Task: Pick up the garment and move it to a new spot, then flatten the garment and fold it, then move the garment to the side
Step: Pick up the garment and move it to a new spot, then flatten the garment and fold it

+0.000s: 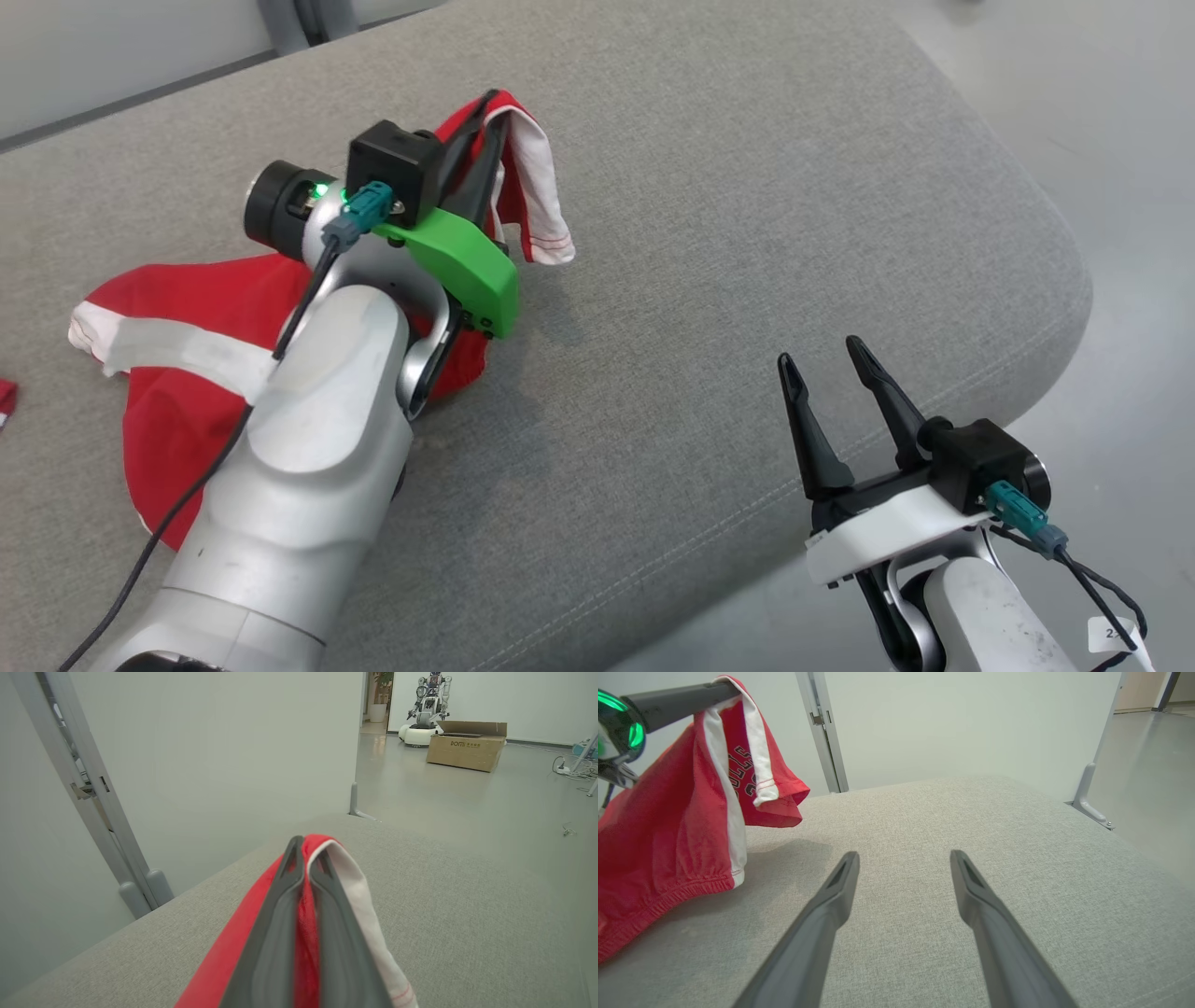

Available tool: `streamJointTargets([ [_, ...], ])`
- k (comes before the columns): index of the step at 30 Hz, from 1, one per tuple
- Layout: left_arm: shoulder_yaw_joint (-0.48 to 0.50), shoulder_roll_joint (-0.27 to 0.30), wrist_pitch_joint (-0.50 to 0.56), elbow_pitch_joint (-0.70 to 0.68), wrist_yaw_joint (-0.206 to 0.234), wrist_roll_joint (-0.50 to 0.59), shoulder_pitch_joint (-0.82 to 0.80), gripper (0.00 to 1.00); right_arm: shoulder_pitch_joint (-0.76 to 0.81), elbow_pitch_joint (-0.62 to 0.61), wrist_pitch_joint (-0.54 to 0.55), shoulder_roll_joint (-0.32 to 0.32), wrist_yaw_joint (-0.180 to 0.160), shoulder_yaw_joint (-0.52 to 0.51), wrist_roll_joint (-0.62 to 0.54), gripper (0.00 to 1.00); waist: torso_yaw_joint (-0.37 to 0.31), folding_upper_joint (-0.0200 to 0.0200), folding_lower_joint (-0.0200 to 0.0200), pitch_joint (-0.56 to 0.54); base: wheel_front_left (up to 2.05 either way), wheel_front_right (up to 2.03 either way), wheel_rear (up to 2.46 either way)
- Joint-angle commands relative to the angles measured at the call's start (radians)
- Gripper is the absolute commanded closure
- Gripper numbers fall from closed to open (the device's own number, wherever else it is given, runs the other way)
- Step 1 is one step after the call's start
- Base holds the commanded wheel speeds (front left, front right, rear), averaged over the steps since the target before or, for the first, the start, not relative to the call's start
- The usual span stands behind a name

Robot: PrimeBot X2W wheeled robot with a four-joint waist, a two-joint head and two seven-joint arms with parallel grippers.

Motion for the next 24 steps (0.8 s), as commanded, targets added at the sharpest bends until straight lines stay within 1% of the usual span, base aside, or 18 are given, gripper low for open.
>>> streamJointTargets([
  [1, -0.012, -0.004, -0.010, 0.027, -0.005, -0.005, -0.020, 1.00, -0.008, -0.002, -0.003, -0.001, 0.000, 0.003, 0.008, 0.00, -0.043, -0.0001, 0.0000, 0.043, 0.00, 0.00, 0.00],
  [4, -0.041, -0.016, -0.018, 0.108, -0.010, -0.022, -0.031, 1.00, -0.008, 0.000, -0.003, -0.001, 0.000, 0.008, 0.014, 0.00, -0.047, -0.0001, 0.0000, 0.048, 0.00, 0.00, 0.00],
  [5, -0.050, -0.019, -0.018, 0.135, -0.010, -0.025, -0.033, 0.87, -0.009, 0.001, -0.003, -0.001, 0.000, 0.011, 0.017, 0.00, -0.047, -0.0001, 0.0000, 0.048, 0.00, 0.00, 0.00],
  [6, -0.058, -0.022, -0.020, 0.162, -0.010, -0.027, -0.033, 0.19, -0.011, 0.003, -0.003, -0.001, 0.000, 0.014, 0.019, 0.00, -0.045, -0.0001, 0.0000, 0.049, 0.00, 0.00, 0.00],
  [7, -0.063, -0.024, -0.021, 0.187, -0.009, -0.035, -0.032, 0.00, -0.013, 0.004, -0.003, -0.001, 0.000, 0.013, 0.018, 0.00, -0.040, -0.0001, 0.0000, 0.049, 0.00, 0.00, 0.00],
  [11, -0.086, -0.029, -0.036, 0.269, -0.002, -0.055, -0.019, 0.00, -0.013, 0.010, -0.003, -0.001, 0.000, 0.016, 0.011, 0.00, -0.009, -0.0001, 0.0000, 0.042, 0.00, 0.00, 0.00],
  [14, -0.109, -0.031, -0.047, 0.297, -0.005, -0.087, 0.002, 0.00, -0.006, 0.019, -0.003, -0.001, 0.000, 0.013, 0.001, 0.00, 0.026, -0.0001, 0.0000, 0.025, 0.00, 0.00, 0.00],
  [17, -0.145, -0.030, -0.056, 0.290, -0.004, -0.128, 0.016, 0.00, 0.006, 0.029, -0.003, -0.002, 0.000, 0.009, -0.007, 0.00, 0.068, -0.0001, 0.0000, -0.002, 0.00, 0.00, 0.00],
  [24, -0.261, -0.030, -0.084, 0.202, 0.028, -0.205, 0.108, 0.00, 0.034, 0.040, -0.003, -0.001, 0.000, -0.008, -0.021, 0.00, 0.159, -0.0001, 0.0000, -0.069, 0.00, 0.00, 0.00],
])
